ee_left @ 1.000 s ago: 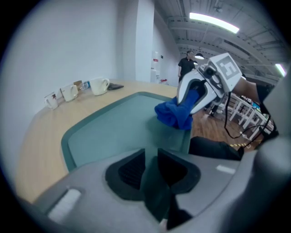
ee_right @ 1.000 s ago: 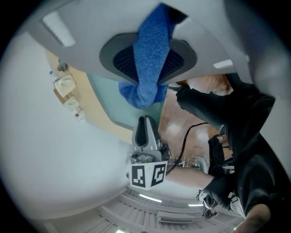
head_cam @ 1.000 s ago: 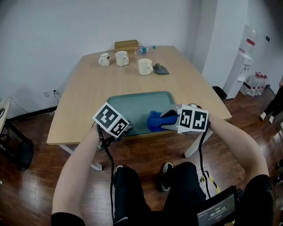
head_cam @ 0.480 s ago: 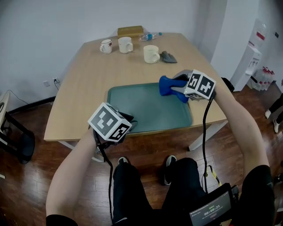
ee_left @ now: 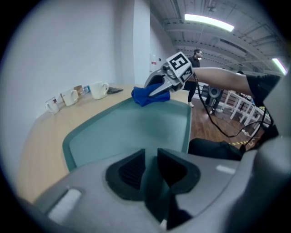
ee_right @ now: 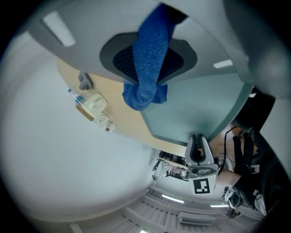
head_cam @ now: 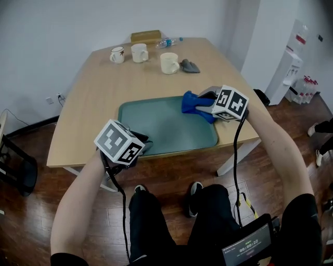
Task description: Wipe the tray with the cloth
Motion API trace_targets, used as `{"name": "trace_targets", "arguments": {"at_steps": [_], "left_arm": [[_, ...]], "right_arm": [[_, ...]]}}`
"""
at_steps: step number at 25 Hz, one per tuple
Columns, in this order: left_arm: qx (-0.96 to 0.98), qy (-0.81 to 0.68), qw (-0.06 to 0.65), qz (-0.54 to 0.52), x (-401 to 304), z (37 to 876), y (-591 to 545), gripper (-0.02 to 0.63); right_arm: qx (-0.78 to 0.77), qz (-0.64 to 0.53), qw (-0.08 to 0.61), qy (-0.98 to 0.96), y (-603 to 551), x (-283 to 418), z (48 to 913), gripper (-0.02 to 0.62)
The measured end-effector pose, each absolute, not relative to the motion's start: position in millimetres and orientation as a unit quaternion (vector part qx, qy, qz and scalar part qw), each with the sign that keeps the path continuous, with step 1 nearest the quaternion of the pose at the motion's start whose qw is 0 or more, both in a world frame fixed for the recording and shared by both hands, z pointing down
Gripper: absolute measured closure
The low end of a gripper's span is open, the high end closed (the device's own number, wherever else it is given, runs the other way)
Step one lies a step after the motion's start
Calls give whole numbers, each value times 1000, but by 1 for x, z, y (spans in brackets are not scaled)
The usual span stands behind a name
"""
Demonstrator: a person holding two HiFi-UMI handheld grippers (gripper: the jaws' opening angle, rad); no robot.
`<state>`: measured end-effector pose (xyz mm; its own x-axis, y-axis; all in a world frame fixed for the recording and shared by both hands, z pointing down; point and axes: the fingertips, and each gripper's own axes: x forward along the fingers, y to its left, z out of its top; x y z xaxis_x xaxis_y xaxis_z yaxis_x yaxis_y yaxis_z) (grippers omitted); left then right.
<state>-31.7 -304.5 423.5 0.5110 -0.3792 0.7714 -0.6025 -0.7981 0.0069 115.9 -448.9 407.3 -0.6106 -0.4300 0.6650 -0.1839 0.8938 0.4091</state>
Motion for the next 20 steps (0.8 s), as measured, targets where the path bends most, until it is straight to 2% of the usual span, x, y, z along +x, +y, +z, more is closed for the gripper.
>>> {"name": "trace_targets", "arguments": {"at_steps": [20], "left_arm": [[861, -280, 145, 400, -27, 432, -304, 518]], "right_arm": [[105, -88, 377, -916, -285, 107, 392, 489]]}}
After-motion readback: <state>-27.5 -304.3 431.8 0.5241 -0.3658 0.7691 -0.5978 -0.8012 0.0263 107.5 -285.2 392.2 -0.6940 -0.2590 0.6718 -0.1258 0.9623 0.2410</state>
